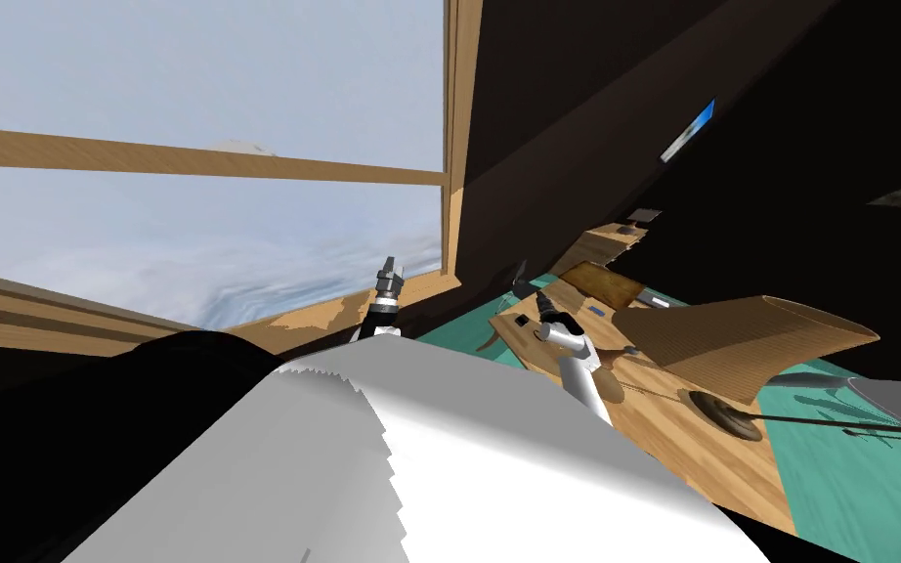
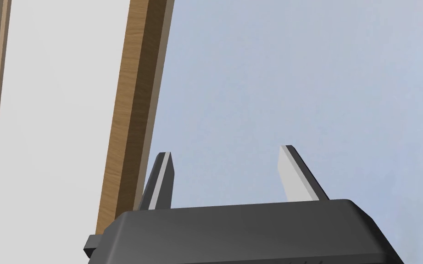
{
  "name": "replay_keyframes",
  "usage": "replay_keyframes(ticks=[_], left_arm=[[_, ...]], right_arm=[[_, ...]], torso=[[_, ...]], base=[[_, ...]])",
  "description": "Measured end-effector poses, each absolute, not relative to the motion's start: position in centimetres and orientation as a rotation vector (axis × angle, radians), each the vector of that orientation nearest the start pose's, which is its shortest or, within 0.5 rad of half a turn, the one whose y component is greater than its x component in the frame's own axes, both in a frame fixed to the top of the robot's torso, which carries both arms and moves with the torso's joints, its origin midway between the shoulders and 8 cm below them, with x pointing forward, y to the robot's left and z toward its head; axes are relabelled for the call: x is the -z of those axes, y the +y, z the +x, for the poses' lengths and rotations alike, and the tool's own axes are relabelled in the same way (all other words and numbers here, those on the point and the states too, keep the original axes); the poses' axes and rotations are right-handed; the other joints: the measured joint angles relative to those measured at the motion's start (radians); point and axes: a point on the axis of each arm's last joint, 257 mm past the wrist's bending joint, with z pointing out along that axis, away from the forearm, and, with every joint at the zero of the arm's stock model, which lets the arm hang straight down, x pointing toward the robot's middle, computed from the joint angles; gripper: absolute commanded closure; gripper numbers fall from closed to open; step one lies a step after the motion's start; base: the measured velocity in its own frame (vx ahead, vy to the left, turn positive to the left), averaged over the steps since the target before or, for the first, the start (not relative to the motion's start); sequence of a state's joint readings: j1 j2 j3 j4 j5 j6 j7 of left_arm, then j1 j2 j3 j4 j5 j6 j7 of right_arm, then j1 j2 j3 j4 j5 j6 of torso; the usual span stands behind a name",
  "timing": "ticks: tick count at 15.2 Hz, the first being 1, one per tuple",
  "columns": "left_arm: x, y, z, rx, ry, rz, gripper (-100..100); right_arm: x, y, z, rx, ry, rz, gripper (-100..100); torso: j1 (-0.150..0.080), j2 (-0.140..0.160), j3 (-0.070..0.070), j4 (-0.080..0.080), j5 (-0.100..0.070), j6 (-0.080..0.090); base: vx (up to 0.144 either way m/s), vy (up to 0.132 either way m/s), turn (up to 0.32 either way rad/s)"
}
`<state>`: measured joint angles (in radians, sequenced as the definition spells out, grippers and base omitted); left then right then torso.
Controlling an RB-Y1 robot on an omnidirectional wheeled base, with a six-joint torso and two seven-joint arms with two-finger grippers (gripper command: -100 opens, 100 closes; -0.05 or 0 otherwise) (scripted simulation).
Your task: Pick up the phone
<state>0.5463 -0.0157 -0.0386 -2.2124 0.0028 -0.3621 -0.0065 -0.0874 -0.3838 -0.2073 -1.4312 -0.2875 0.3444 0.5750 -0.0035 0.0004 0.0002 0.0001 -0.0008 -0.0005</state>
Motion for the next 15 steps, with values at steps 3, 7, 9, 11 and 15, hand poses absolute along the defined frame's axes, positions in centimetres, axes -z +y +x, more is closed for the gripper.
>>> replay_keyframes(ticks=[3, 7, 9, 11, 15], left_arm=[[5.2, 27.9, 37.2, 1.257, 0.769, -0.874, 0], [5.2, 27.9, 37.2, 1.257, 0.769, -0.874, 0], [5.2, 28.0, 37.2, 1.257, 0.769, -0.874, 0], [5.2, 27.9, 37.2, 1.257, 0.769, -0.874, 0], [5.2, 27.9, 37.2, 1.257, 0.769, -0.874, 0]], right_arm=[[29.2, -46.6, 54.0, -0.402, 1.669, 1.086, -100], [32.0, -48.3, 52.7, -0.333, 1.753, 1.136, -100], [33.1, -48.9, 52.2, -0.308, 1.786, 1.159, -100], [33.8, -49.6, 51.7, -0.288, 1.806, 1.174, -100], [36.1, -51.5, 50.5, -0.218, 1.885, 1.22, -100]], torso=[[0.0, 0.0, 0.0, 0.0, 0.0, 0.0], [0.001, -0.001, 0.0, 0.0, 0.0, 0.0], [0.001, -0.001, 0.0, 0.0, 0.0, 0.001], [0.001, -0.001, -0.001, 0.0, 0.0, 0.0], [0.0, -0.001, -0.001, 0.0, 0.0, 0.0]], base=[[-0.027, -0.031, 0.195], [-0.014, -0.02, 0.146], [-0.005, -0.011, -0.023], [-0.011, -0.019, 0.219], [-0.013, -0.033, 0.196]])
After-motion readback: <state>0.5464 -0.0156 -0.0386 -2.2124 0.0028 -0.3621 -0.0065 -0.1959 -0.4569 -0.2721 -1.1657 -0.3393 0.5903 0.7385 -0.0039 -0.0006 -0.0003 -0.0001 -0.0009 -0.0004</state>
